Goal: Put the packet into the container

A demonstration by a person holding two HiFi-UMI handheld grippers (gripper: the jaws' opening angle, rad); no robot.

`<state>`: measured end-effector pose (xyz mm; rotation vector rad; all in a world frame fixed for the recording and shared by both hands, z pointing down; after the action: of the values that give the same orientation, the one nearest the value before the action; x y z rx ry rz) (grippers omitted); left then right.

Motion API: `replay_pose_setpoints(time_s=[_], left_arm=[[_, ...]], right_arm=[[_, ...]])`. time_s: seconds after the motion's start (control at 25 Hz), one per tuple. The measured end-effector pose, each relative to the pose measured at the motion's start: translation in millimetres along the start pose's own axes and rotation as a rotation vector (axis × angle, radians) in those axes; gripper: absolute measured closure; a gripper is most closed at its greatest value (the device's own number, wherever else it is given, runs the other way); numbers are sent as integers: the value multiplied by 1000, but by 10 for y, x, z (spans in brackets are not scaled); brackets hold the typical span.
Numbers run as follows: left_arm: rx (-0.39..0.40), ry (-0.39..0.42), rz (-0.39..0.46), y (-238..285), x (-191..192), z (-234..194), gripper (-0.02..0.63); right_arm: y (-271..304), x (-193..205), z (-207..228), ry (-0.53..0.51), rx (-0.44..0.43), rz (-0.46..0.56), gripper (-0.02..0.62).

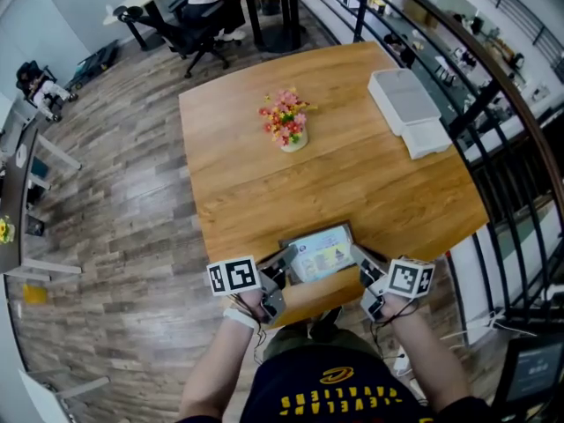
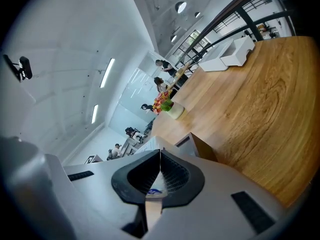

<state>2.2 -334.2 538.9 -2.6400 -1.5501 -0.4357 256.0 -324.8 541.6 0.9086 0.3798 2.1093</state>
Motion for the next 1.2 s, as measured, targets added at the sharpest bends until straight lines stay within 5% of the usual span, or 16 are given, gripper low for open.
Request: replay_pose_setpoints(time_s=[0.68, 1.2], left_arm=[[-174, 152, -165, 86, 45, -318, 560], [-260, 233, -186, 18, -34, -283, 532]], right_arm=[[231, 148, 142, -179, 155, -15, 583], [256, 221, 103, -210, 225, -34, 584]])
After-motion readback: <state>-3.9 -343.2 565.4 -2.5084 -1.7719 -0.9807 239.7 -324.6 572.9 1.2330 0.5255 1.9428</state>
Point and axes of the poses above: the fingertips, and each gripper's own axes: y forward along the fingers, z to its right, x out of its underside, the point moved 7 cm from there along -y, backward along the fingers, and after that the axes turned 13 degrees about x, right-handed, at the moved point
